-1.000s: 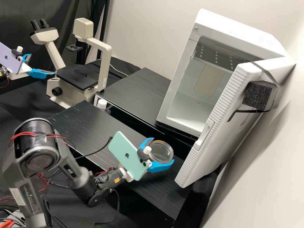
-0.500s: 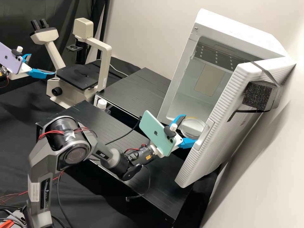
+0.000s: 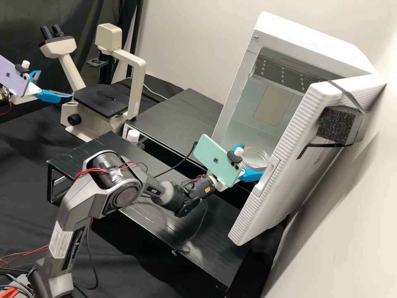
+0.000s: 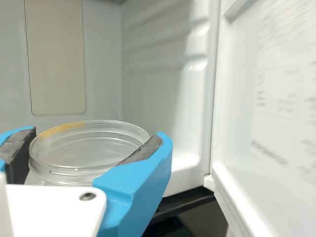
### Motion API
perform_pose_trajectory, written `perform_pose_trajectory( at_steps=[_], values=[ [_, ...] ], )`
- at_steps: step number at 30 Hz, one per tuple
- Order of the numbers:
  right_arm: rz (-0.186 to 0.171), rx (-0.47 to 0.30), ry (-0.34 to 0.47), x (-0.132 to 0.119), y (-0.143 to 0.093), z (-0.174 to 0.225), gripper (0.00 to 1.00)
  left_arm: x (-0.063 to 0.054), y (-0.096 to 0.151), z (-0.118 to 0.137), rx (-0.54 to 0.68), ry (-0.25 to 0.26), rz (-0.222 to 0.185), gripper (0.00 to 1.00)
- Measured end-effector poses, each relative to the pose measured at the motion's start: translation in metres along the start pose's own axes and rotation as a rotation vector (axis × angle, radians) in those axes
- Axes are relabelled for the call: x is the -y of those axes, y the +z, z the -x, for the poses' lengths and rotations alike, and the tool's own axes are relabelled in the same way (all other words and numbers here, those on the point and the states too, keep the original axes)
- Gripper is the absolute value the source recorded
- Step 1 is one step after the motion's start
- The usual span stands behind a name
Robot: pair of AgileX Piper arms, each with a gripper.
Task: Return the petri dish to the incubator.
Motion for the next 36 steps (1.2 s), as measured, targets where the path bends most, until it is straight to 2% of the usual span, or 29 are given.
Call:
perform_pose_trajectory(
  at_steps=[1,10,16,24,36],
  values=[
    [0.008,0.009,-0.010,0.002,0.001,-0.003,0.00,0.000,0.000,0.000,0.000,0.000,0.000,1.00],
    [0.002,0.035,-0.090,0.024,0.001,-0.028,0.00,0.000,0.000,0.000,0.000,0.000,0.000,1.00],
    [-0.016,0.009,-0.097,0.040,-0.008,-0.039,0.00,0.000,0.000,0.000,0.000,0.000,0.000,1.00],
    [0.030,0.003,-0.093,0.047,-0.007,-0.056,0.00,0.000,0.000,0.000,0.000,0.000,0.000,1.00],
    [0.033,0.027,-0.093,0.046,0.004,-0.079,0.00,0.000,0.000,0.000,0.000,0.000,0.000,1.00]
  ],
)
